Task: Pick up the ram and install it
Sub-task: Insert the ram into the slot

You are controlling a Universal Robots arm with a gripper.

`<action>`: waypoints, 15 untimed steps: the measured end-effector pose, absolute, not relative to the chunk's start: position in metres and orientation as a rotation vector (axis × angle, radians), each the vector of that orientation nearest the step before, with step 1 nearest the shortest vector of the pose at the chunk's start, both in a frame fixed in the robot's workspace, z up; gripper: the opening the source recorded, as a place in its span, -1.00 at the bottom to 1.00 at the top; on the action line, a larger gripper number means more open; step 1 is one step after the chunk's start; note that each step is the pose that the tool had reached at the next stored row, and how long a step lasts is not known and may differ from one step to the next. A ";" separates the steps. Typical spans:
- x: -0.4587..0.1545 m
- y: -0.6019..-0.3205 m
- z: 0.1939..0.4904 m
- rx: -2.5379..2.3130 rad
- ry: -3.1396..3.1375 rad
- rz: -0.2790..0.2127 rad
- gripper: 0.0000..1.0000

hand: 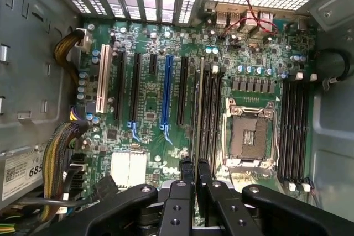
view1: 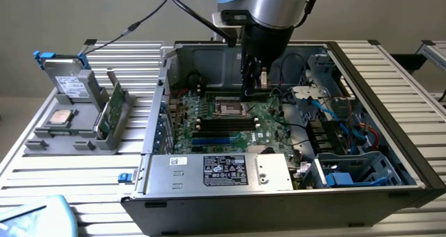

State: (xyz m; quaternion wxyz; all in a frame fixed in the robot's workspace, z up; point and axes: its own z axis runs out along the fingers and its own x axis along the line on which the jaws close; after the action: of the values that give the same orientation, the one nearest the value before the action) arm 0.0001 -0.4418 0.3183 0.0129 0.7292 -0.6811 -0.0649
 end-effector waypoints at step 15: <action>0.000 -0.424 0.297 2.244 -2.123 -0.167 -0.71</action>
State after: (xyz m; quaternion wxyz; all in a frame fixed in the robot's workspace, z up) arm -0.0005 -0.4242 0.2971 0.0242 0.7252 -0.6860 -0.0541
